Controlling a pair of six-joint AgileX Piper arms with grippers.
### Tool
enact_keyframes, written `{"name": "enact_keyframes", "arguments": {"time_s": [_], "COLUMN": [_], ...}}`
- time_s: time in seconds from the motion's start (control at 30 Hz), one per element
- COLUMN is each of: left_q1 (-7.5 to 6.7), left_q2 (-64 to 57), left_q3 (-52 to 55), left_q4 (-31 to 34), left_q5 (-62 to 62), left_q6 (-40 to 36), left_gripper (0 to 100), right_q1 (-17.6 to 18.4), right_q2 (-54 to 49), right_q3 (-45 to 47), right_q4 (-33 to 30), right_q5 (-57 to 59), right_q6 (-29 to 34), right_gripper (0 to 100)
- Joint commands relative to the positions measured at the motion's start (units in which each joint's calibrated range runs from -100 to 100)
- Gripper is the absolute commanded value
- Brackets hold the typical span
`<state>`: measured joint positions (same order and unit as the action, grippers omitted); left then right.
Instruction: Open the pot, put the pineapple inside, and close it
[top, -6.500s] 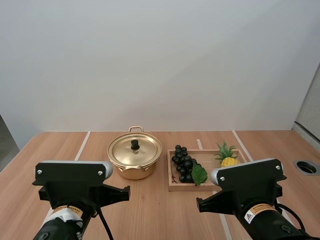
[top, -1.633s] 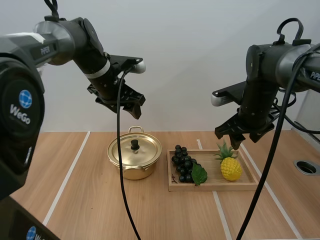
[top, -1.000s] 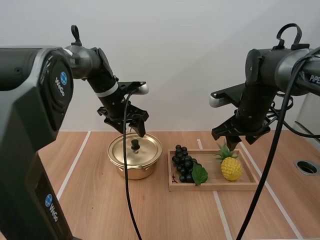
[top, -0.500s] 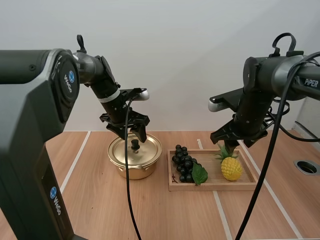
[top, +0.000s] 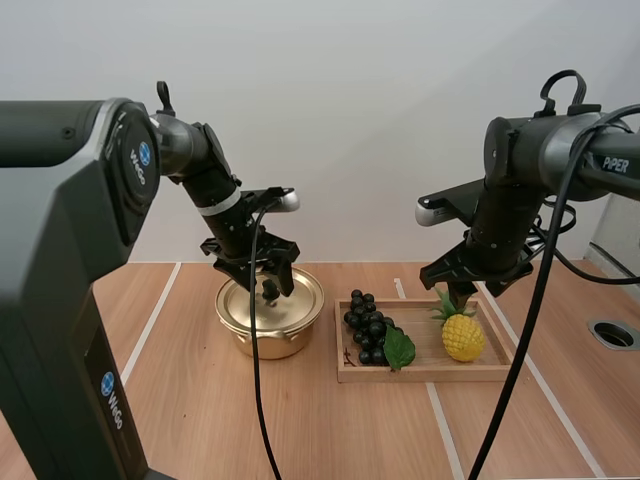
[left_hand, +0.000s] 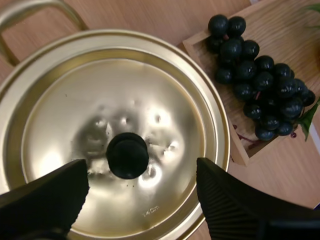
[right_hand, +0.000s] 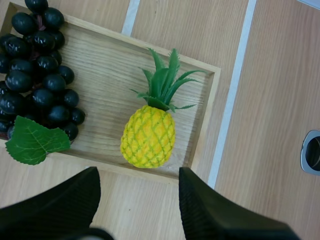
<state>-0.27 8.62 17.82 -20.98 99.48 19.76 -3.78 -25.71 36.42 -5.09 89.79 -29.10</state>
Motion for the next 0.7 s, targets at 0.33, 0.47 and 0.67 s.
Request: {"name": "enact_keyframes", "arguments": {"time_s": [0.33,0.47,0.67], "left_q1": [-0.20,-0.20,-0.20], "left_q2": [-0.19,-0.19,2.23], "left_q3": [1.36,1.36,1.36], "left_q4": [-3.46,-3.46,-3.30], "left_q5": [-6.85,-8.31,-6.97], "left_q6": [2.44,2.74,2.74], "left_gripper": [98,98,75], "right_q1": [-0.23,-0.23,-0.23], "right_q2": [-0.32,-0.32,-0.32], "right_q3": [0.25,0.25,0.25], "right_q4": [0.16,0.16,0.16], "right_q5": [-0.63,-0.63,-0.63], "right_q6": [-0.37,-0.37,-0.37], "right_gripper": [74,74,74]}}
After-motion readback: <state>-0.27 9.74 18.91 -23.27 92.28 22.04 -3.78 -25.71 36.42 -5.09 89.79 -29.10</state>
